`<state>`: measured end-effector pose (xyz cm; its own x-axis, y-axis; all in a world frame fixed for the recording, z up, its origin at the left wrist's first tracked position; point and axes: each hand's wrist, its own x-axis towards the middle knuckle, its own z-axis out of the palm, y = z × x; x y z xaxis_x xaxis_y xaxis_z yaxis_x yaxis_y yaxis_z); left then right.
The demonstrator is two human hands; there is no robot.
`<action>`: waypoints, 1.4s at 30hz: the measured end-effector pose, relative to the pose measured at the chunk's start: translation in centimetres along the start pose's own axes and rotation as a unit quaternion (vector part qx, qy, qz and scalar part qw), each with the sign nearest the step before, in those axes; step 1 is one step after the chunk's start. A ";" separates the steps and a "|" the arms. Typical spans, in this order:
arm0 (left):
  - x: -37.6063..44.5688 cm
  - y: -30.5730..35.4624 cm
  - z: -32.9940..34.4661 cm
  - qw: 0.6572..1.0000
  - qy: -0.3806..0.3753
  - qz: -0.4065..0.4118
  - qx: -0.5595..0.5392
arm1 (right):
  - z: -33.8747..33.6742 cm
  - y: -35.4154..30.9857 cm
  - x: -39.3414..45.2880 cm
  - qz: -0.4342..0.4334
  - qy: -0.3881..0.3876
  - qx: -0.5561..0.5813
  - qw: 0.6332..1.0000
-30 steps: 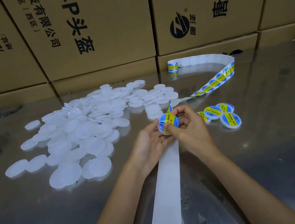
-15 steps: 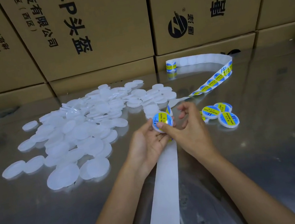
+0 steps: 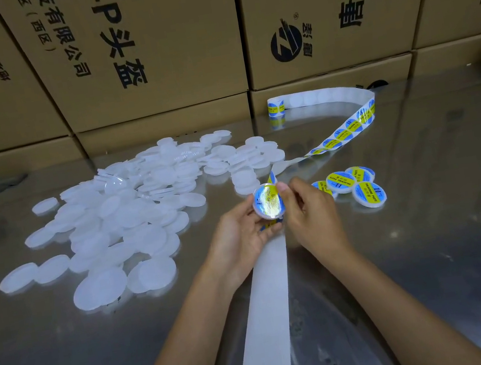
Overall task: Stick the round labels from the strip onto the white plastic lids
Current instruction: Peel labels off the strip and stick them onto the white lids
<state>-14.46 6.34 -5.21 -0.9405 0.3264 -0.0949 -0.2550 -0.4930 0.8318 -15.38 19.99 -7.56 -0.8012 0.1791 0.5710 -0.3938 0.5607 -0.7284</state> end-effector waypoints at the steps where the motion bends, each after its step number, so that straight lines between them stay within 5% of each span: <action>1: 0.1 0.0 -0.1 0.999 0.013 0.020 0.033 | 0.0 0.1 0.0 -0.003 0.002 -0.004 1.000; 8: -0.2 -0.2 -0.8 0.972 0.031 0.116 0.203 | -0.2 0.4 0.1 0.023 -0.012 -0.010 1.000; 15: -0.3 0.6 -1.3 0.969 0.120 0.144 0.162 | -0.1 0.4 -0.4 0.012 -0.097 -0.069 0.993; 26: -0.4 0.4 -1.1 0.981 0.120 0.116 0.100 | -0.7 0.0 -0.4 -0.004 -0.107 -0.163 0.981; 38: -0.5 0.3 -0.7 0.983 0.051 0.093 0.149 | -0.2 0.4 -0.4 0.011 -0.068 -0.102 0.992; 42: -0.5 0.3 -0.7 0.976 0.101 0.121 0.150 | -0.1 0.1 -0.4 0.001 -0.075 -0.065 0.995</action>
<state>-14.20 5.45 -5.29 -0.9978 0.0494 0.0436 0.0289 -0.2668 0.9633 -15.03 20.06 -7.87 -0.8635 0.0628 0.5004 -0.3392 0.6619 -0.6684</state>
